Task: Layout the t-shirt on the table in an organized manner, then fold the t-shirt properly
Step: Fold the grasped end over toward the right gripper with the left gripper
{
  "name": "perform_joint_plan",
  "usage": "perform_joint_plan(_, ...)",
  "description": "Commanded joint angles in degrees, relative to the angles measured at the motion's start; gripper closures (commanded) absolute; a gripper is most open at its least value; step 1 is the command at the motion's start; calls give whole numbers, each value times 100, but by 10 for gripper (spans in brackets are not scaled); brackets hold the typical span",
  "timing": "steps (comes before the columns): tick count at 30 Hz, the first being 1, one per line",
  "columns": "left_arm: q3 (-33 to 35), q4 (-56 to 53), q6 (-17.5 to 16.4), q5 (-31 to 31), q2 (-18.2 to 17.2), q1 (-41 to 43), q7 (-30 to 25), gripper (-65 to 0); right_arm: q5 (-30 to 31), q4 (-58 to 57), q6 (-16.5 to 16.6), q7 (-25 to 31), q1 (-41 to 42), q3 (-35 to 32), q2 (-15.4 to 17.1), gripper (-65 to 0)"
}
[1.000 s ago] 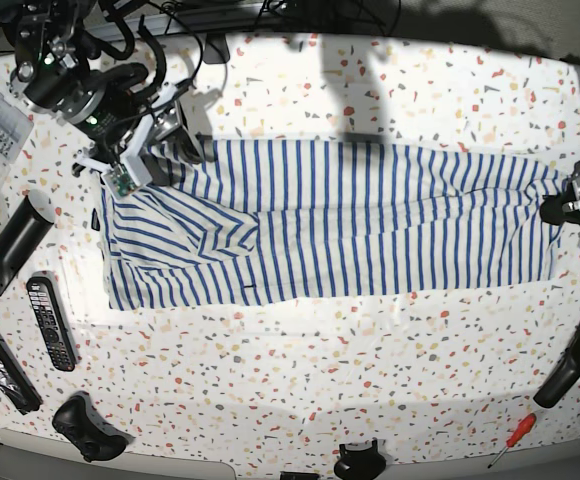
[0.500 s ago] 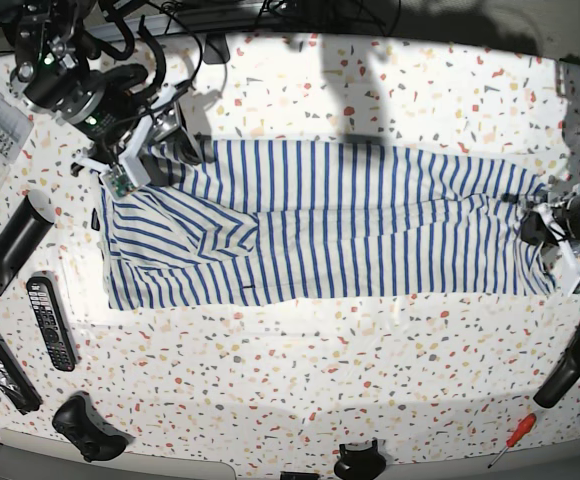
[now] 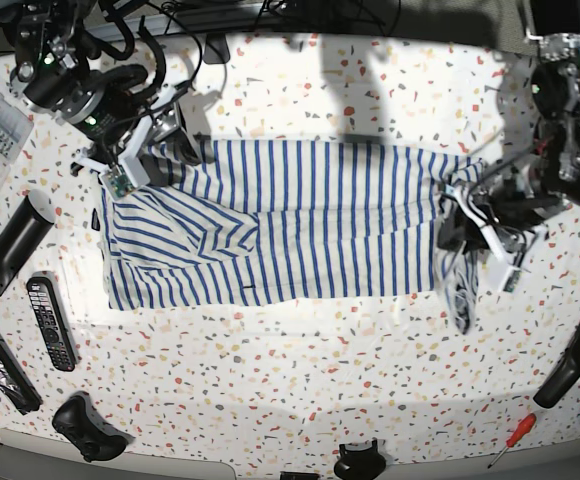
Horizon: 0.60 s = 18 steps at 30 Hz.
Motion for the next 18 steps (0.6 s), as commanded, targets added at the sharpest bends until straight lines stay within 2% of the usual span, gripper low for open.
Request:
perform_joint_plan(1, -28, 96, 0, -11, 74, -39, -118, 0, 83, 111, 17, 129, 28, 26, 63, -314)
perform_joint_plan(12, -28, 96, -20, 94, 1185, 127, -332, 0, 83, 111, 17, 131, 28, 26, 63, -314)
perform_joint_plan(18, -24, -55, -26, 728, 1705, 129, -468, 0, 85, 111, 17, 131, 28, 26, 63, -314)
